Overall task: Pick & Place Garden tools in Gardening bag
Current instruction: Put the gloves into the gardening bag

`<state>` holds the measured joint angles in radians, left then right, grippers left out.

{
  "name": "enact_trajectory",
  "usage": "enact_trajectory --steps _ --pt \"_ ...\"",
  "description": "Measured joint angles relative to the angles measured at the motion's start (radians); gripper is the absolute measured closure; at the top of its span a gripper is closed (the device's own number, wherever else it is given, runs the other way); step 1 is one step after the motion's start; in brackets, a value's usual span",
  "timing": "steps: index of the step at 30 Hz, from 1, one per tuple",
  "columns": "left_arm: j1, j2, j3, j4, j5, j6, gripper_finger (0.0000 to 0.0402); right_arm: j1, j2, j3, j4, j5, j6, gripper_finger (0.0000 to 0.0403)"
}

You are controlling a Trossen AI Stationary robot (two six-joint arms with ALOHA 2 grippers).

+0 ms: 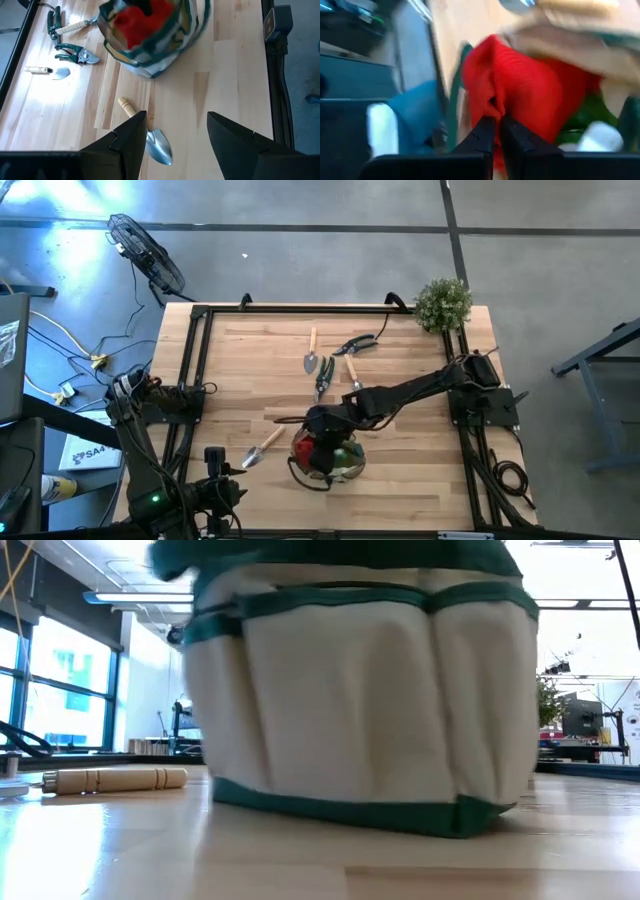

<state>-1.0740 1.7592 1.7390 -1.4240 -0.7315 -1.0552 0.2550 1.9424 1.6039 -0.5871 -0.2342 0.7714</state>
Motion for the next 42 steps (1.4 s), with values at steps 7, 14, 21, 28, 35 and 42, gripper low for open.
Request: enact_trajectory --steps 7,14,21,28,35,42 --pt "0.000 0.000 0.000 0.002 -0.007 0.004 0.0203 0.001 -0.078 -0.005 -0.211 0.156 0.011 0.0394" --pt "0.000 0.000 0.000 0.003 -0.019 0.004 0.0203 0.009 -0.137 -0.004 -0.236 0.182 0.037 0.0394" --pt "0.000 0.000 0.000 0.010 -0.018 0.004 0.0203 0.006 -0.132 -0.004 -0.363 0.196 0.077 0.0394" --pt "0.000 0.000 0.000 0.009 -0.018 0.004 0.0203 0.013 -0.131 -0.005 -0.377 0.183 0.047 0.0394" --pt "0.000 0.000 0.000 0.009 -0.011 0.004 0.0203 0.013 -0.131 -0.005 -0.374 0.100 0.013 0.0394" --pt "0.000 0.000 0.000 0.010 -0.010 0.004 0.0203 0.003 -0.131 -0.005 -0.350 -0.065 -0.015 0.0394"
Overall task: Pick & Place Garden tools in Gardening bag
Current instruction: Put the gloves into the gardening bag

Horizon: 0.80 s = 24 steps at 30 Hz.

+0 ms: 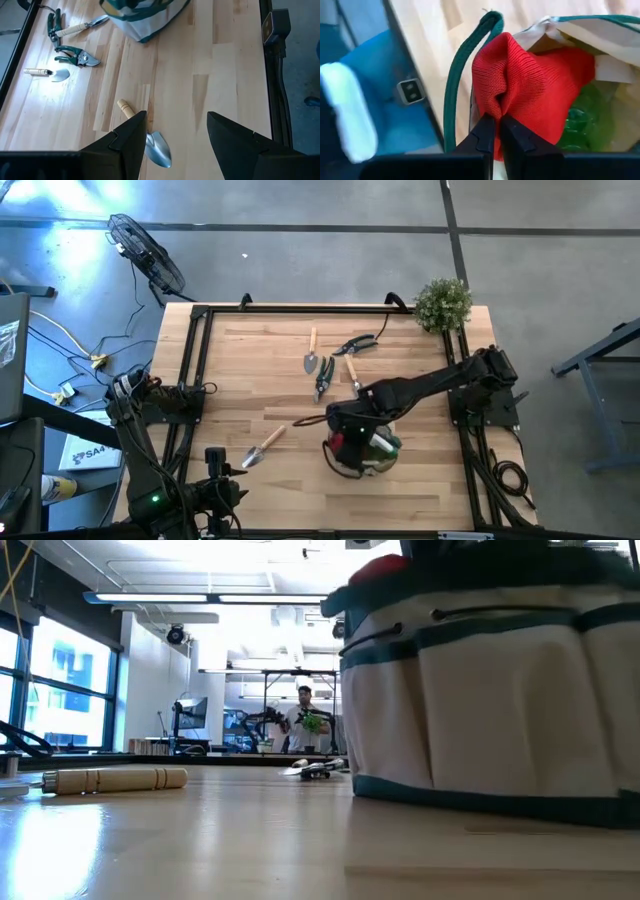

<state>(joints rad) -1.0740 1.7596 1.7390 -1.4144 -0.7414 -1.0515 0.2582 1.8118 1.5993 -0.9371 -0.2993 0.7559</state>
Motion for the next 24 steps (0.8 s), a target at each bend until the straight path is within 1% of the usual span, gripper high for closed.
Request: enact_trajectory --steps 2,6,15,18,20,24 --pt "0.000 0.000 0.000 0.000 0.000 0.000 0.0203 -0.009 0.000 0.000 0.001 -0.018 0.011 0.0394" --pt "0.000 0.000 0.000 0.000 0.000 0.000 0.0203 -0.011 0.000 0.000 0.000 0.005 0.037 0.0380" --pt "0.000 0.000 0.000 0.002 0.025 0.000 0.0203 -0.017 0.000 0.000 -0.059 0.049 0.053 0.0290" --pt "0.000 0.000 0.000 0.003 0.025 0.000 0.0203 -0.021 0.000 0.000 -0.071 0.061 0.052 0.0269" --pt "0.000 0.000 0.000 0.003 0.025 0.000 0.0203 -0.029 0.000 0.000 -0.091 0.044 0.059 0.0263" --pt "0.000 0.000 0.000 0.003 0.024 0.000 0.0203 -0.048 0.000 0.000 -0.114 -0.040 0.054 0.0262"
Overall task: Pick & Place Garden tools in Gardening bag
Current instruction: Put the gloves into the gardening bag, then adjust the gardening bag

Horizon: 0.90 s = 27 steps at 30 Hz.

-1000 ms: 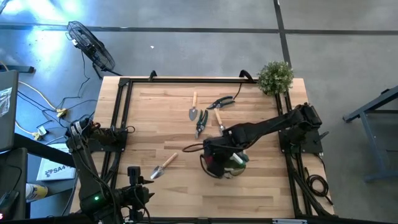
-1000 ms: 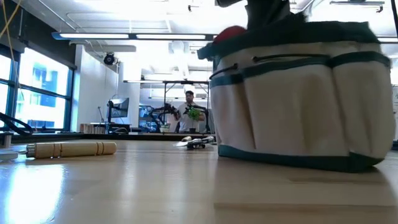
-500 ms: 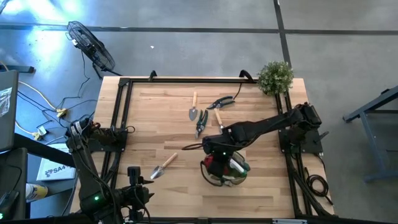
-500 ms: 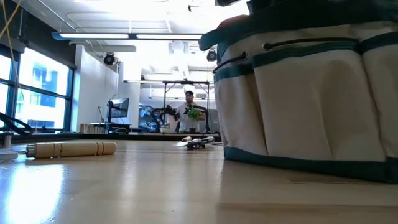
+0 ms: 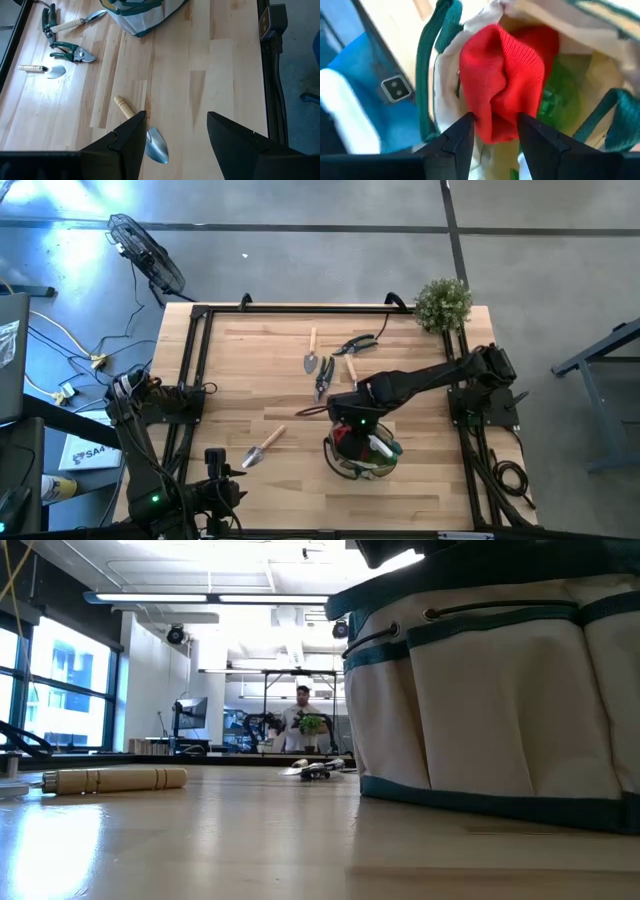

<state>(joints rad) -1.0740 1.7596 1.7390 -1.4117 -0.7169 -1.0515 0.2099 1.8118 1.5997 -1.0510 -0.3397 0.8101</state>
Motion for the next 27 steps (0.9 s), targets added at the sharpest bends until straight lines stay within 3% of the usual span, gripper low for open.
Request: enact_trajectory --steps 5,9,19,27 --pt "0.000 0.000 0.000 0.000 0.000 0.000 0.0203 -0.022 0.000 0.000 0.000 -0.098 0.009 0.0262" --pt "0.000 0.000 0.000 0.001 -0.005 0.000 0.0203 -0.034 -0.001 0.000 -0.012 -0.114 0.030 0.0265" --pt "0.000 0.000 -0.030 0.010 -0.011 0.000 0.0203 -0.068 -0.037 0.000 -0.278 -0.190 0.151 0.0270" --pt "0.000 0.001 -0.161 0.038 -0.007 0.000 0.0203 -0.052 -0.221 0.000 -0.218 -0.024 0.255 0.0270"
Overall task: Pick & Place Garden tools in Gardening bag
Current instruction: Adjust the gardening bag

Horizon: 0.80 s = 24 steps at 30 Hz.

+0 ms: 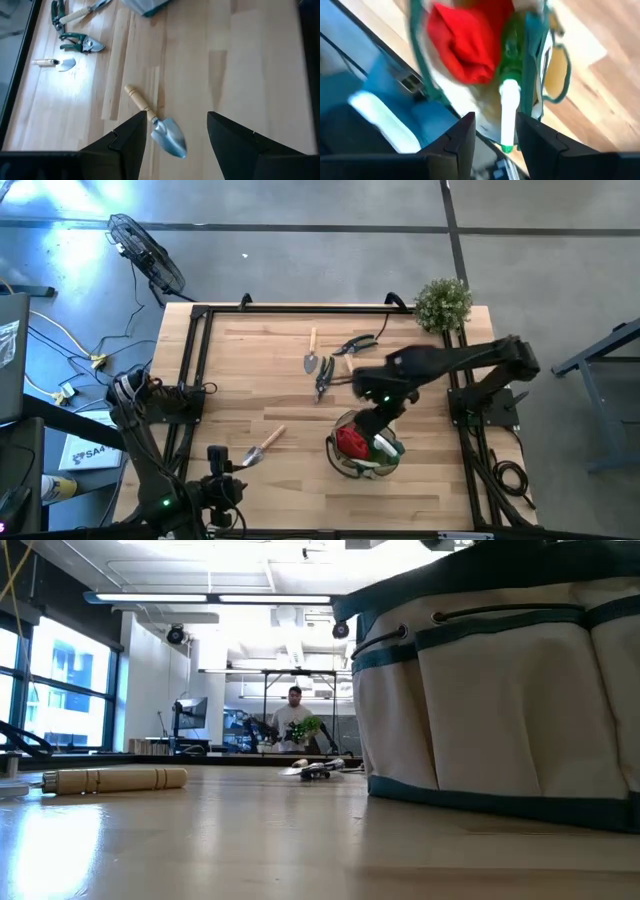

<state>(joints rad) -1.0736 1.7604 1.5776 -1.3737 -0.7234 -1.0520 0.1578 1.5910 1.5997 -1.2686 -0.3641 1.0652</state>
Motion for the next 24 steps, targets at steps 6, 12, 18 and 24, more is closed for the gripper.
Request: enact_trajectory --steps 6,12,18,24 --pt "0.000 0.000 -0.059 0.020 0.000 -0.010 0.0203 0.108 -0.145 0.000 -0.021 0.241 0.123 0.0270" --pt "0.000 0.000 -0.060 0.050 0.009 -0.035 0.0203 0.315 -0.197 0.000 -0.052 0.497 0.293 0.0270" --pt "0.000 0.000 -0.060 0.117 0.092 -0.028 0.0203 0.548 -0.162 0.000 -0.053 0.750 0.405 0.0270" --pt "0.000 0.000 -0.060 0.118 0.105 -0.026 0.0203 0.653 -0.137 0.000 -0.051 0.984 0.366 0.0270"
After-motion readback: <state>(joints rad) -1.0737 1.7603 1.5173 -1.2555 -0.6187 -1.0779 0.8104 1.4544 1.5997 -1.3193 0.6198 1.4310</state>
